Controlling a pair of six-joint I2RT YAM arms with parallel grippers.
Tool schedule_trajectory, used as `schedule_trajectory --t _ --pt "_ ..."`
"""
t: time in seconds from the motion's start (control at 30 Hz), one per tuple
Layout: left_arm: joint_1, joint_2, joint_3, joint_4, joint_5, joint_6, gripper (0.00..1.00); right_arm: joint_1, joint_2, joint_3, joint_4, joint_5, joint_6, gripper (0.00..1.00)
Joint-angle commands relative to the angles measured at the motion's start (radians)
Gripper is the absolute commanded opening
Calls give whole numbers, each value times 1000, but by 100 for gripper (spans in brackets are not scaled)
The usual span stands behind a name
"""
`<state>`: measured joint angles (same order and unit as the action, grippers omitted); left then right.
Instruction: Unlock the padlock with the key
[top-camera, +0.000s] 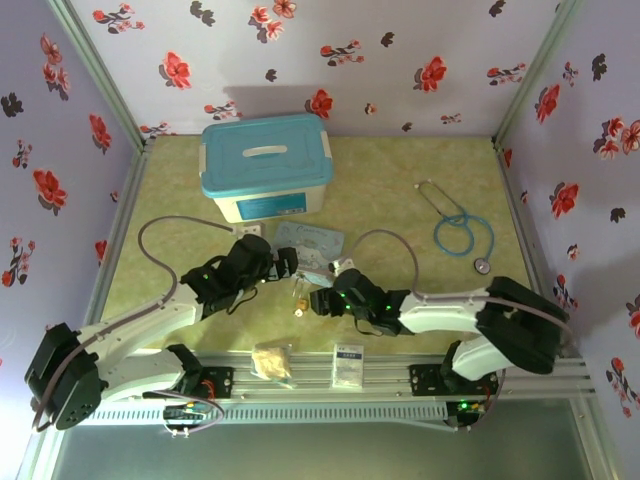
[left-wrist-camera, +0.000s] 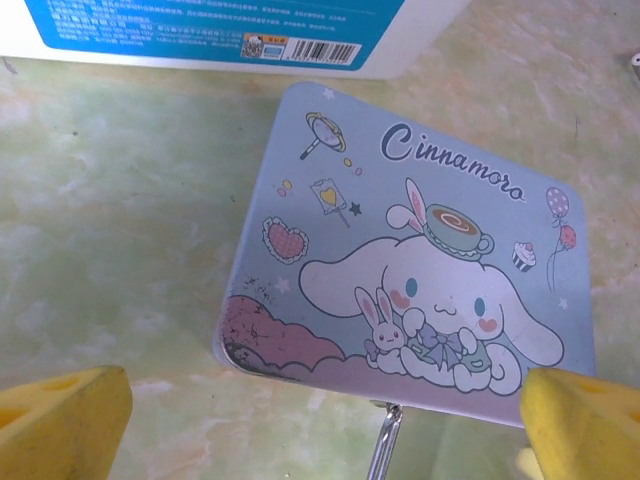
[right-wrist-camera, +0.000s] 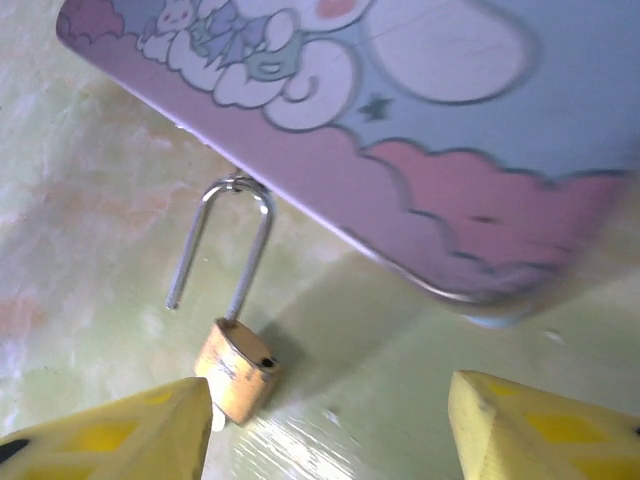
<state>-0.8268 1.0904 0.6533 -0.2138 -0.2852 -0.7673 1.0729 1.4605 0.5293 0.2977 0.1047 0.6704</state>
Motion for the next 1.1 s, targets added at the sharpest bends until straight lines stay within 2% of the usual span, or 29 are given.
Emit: schedule_trajectory --t 0.0,0.23,0.43,1.07 --pt "6 -7 -24 65 58 11 100 17 67 73 37 -19 46 60" --pt "6 1 -45 75 61 -2 100 20 163 177 -80 -21 55 56" --pt "6 -1 -45 78 58 -3 100 22 210 220 -141 -31 76 45" --pt "12 -15 -73 85 51 -6 100 48 280 315 -295 -50 86 46"
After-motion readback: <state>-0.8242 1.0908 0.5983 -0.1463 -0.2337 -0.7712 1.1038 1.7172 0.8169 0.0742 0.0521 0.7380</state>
